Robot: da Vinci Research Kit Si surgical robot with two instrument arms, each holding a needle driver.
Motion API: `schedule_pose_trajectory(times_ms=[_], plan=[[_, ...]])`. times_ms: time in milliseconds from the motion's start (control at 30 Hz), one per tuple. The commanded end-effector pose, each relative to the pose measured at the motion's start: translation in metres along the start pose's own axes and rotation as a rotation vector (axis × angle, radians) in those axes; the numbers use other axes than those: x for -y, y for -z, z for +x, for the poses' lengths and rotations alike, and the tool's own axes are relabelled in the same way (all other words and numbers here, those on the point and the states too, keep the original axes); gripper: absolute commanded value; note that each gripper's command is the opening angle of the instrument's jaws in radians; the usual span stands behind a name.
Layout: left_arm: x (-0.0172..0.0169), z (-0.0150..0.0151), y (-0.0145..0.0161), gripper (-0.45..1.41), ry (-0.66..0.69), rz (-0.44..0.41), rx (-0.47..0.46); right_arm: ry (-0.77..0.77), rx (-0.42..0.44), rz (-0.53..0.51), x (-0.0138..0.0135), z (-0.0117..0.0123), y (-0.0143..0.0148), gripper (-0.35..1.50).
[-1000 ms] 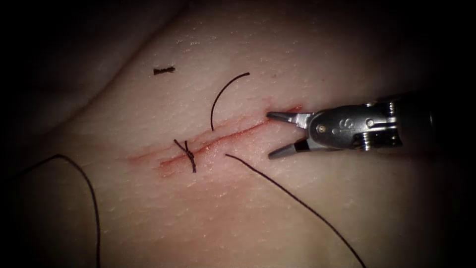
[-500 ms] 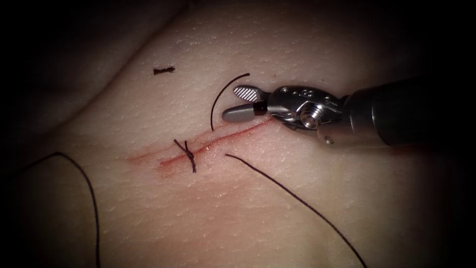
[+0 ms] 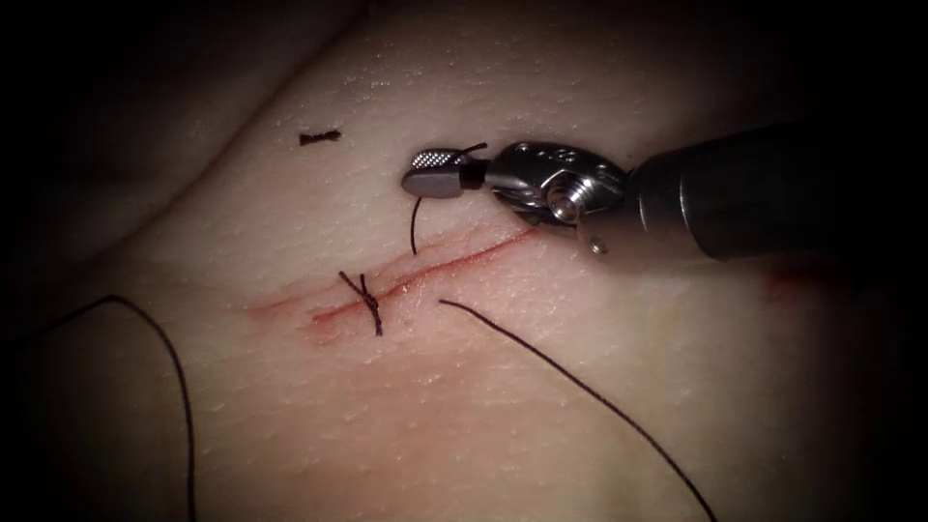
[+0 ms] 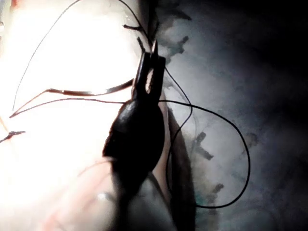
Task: Wound Closure
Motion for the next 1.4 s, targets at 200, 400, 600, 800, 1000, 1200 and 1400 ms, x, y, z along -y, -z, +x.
schedule_pose_trajectory(times_ms=[200,400,600,800,1000,1200,1400], plan=[[0.001,-0.0032,0.0004,-0.45,0.063,0.046,0.034,0.042,-0.008,-0.027,0.0011,0.0002,-0.0004,-0.35],[0.0021,-0.006,0.0009,-0.45,0.096,0.089,0.073,0.081,-0.004,-0.022,0.0025,0.0022,0.0,-0.35],[0.0022,-0.0065,0.001,-0.45,0.097,0.095,0.078,0.089,0.004,-0.02,0.0035,0.0028,-0.0002,-0.35],[0.0027,-0.0072,0.0013,-0.45,0.097,0.092,0.077,0.123,0.009,-0.02,0.0036,0.003,-0.0001,-0.35],[0.0044,-0.0093,0.0025,-0.45,0.101,0.14,0.113,0.202,-0.03,0.011,0.0041,0.0037,0.0014,1.46],[0.0045,-0.0141,0.0046,-0.45,0.094,0.181,0.129,0.256,-0.077,0.056,0.0057,0.0058,0.0066,1.48],[0.0065,-0.0188,0.0066,-0.45,0.077,0.223,0.098,0.453,-0.075,-0.006,0.007,0.0073,0.0108,1.45]])
